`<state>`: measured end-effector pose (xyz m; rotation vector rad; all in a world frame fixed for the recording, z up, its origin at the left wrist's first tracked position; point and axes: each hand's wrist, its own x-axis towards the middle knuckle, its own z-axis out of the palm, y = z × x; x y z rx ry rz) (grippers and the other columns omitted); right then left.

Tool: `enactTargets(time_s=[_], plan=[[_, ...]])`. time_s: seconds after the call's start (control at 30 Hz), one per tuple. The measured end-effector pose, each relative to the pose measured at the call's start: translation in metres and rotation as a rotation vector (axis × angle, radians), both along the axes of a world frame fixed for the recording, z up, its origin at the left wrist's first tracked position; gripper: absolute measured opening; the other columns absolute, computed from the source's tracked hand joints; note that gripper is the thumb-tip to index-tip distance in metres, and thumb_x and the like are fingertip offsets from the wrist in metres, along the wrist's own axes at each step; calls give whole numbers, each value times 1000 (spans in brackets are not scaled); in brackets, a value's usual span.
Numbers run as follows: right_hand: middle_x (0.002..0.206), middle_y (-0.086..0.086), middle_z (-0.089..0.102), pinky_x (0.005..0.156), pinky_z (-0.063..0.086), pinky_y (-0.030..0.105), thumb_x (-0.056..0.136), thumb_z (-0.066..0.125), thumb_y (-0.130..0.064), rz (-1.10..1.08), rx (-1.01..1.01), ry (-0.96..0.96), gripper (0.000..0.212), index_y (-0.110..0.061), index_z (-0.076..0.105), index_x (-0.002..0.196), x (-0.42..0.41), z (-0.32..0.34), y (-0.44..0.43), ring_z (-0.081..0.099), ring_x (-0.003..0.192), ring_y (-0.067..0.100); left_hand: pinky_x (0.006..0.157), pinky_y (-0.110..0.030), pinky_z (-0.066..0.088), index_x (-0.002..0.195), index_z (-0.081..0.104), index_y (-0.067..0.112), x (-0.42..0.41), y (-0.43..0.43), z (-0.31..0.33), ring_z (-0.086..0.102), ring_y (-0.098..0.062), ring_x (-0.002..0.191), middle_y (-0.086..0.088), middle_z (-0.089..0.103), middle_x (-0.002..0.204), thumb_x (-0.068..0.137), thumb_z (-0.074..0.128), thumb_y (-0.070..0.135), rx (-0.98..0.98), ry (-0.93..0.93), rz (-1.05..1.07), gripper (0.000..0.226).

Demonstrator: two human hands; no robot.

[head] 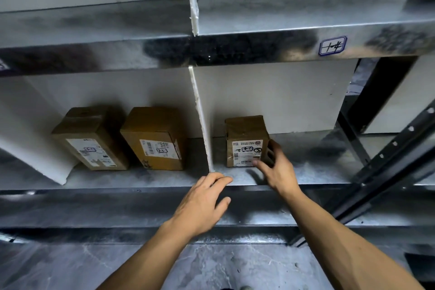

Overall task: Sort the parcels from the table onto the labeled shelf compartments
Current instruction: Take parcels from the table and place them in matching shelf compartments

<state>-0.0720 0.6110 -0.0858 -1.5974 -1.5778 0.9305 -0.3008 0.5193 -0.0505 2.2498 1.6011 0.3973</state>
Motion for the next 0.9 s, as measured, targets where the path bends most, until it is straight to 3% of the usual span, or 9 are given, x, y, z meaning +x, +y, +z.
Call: enactTargets(time_s=[0.2, 0.3, 0.4, 0.57, 0.73, 0.9], plan=[[141, 11, 52, 105, 41, 35, 94, 65, -40, -63, 76, -333, 55, -14, 50, 141, 6, 10, -44, 51, 127, 27, 109, -29, 31, 144, 36, 32, -2, 3, 4, 35, -8, 126, 14, 33, 141, 97, 46, 42, 32, 0, -99, 50], [136, 9, 54, 99, 47, 41, 94, 61, -45, 5, 117, -612, 51, -16, 55, 136, 9, 11, -89, 55, 120, 30, 110, -30, 30, 144, 37, 30, -3, -4, 3, 34, -11, 127, 11, 35, 141, 97, 46, 42, 36, 19, -183, 50], [142, 7, 52, 101, 45, 41, 93, 54, -53, 22, 58, -832, 56, -20, 53, 139, 7, 12, -134, 51, 127, 30, 109, -30, 30, 144, 38, 28, -7, -9, 4, 36, -14, 126, 9, 38, 140, 97, 46, 42, 52, 58, -259, 50], [131, 8, 58, 96, 47, 43, 91, 57, -50, -125, 10, -923, 49, -19, 59, 129, 9, 11, -208, 54, 123, 32, 107, -33, 32, 144, 39, 27, -1, -24, -1, 40, -19, 125, 6, 42, 138, 96, 47, 41, 83, 123, -402, 51], [144, 7, 46, 106, 38, 41, 96, 42, -57, -265, -220, -992, 56, -24, 46, 141, 28, 4, -292, 42, 135, 30, 104, -33, 33, 144, 37, 29, 41, -59, -10, 40, -20, 124, 7, 42, 138, 95, 48, 41, 51, 127, -592, 51], [149, 4, 42, 107, 39, 41, 95, 43, -58, -492, -372, -984, 55, -30, 42, 142, 56, 5, -358, 39, 137, 27, 106, -34, 32, 145, 34, 30, 100, -92, -9, 38, -19, 126, 8, 38, 142, 96, 45, 42, 42, 116, -780, 52]])
